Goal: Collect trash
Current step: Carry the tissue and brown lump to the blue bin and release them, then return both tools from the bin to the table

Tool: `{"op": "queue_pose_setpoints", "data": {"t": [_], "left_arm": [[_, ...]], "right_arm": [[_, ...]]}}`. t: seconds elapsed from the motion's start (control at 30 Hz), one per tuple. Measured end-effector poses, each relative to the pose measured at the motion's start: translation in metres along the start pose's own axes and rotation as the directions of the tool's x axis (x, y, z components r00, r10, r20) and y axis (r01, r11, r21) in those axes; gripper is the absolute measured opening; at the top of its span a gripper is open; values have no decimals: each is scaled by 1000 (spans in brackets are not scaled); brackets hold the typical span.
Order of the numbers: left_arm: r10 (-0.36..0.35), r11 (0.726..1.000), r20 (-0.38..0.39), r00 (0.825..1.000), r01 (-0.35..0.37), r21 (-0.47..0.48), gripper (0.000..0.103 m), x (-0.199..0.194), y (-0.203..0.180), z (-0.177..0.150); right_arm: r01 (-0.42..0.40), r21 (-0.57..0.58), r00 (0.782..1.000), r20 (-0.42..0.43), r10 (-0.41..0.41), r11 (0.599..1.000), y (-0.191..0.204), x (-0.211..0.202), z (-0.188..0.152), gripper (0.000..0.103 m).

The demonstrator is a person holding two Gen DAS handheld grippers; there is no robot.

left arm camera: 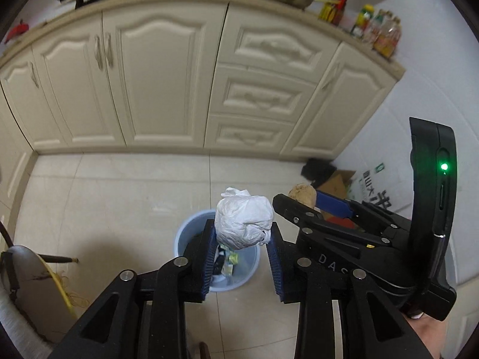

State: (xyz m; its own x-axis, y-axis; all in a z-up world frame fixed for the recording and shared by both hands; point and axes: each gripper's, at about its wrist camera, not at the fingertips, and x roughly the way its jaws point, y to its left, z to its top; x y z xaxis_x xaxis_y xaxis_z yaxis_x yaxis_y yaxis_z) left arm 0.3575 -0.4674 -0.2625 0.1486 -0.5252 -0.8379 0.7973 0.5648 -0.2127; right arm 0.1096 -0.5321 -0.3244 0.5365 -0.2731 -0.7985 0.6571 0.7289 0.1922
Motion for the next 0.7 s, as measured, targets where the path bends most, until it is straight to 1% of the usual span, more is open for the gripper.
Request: {"op": "queue_pose_setpoints", "data": {"t": [0.03, 0.07, 0.1, 0.13, 0.17, 0.2, 0.23, 0.27, 0.3, 0.33, 0.43, 0.53, 0.63, 0.7], "left_arm": [[2, 1000, -20, 1000, -2, -9, 39, 10, 4, 8], [6, 1000, -36, 999, -7, -21, 50, 19, 9, 14], [12, 999, -44, 999, -14, -34, 59, 24, 13, 17], [24, 999, -49, 998, -26, -35, 63, 38, 18, 30], [44, 998, -49, 998, -46, -36, 73, 42, 19, 34], [62, 997, -44, 997, -63, -35, 85, 45, 20, 36], [84, 996, -37, 996, -86, -36, 91, 46, 22, 38], [109, 993, -26, 994, -110, -38, 101, 45, 24, 40], [118, 992, -16, 993, -118, -35, 102, 50, 23, 44], [133, 991, -11, 991, -133, -28, 102, 50, 22, 46], [194, 981, -10, 981, -194, -7, 102, 39, 20, 36], [200, 980, 15, 980, -200, 2, 102, 35, 10, 38], [206, 978, 55, 977, -207, 12, 102, 18, 3, 35], [205, 978, 82, 975, -206, 13, 102, -12, -1, 1]], "right_arm": [[-3, 12, 1000, -28, 3, 1000, -6, 13, 0, 49], [-5, 19, 999, -39, 6, 1000, -10, 19, 0, 52], [-7, 35, 999, -47, 9, 999, -15, 26, -1, 55], [-6, 45, 999, -52, 8, 999, -18, 29, -2, 63], [0, 58, 998, -57, 3, 998, -22, 33, -4, 72], [7, 65, 998, -56, -3, 998, -25, 33, -5, 77], [16, 79, 999, -50, -12, 997, -29, 34, -8, 88], [18, 90, 999, -47, -14, 996, -32, 33, -9, 98], [18, 101, 999, -46, -13, 995, -34, 34, -11, 102], [23, 118, 999, -50, -17, 993, -37, 34, -13, 103], [33, 138, 998, -63, -24, 990, -39, 34, -15, 103], [53, 131, 997, -70, -44, 990, -33, 30, -17, 103], [49, 129, 997, -63, -41, 990, -26, 23, -16, 103], [49, 121, 998, -54, -43, 991, -20, 18, -14, 103]]}}
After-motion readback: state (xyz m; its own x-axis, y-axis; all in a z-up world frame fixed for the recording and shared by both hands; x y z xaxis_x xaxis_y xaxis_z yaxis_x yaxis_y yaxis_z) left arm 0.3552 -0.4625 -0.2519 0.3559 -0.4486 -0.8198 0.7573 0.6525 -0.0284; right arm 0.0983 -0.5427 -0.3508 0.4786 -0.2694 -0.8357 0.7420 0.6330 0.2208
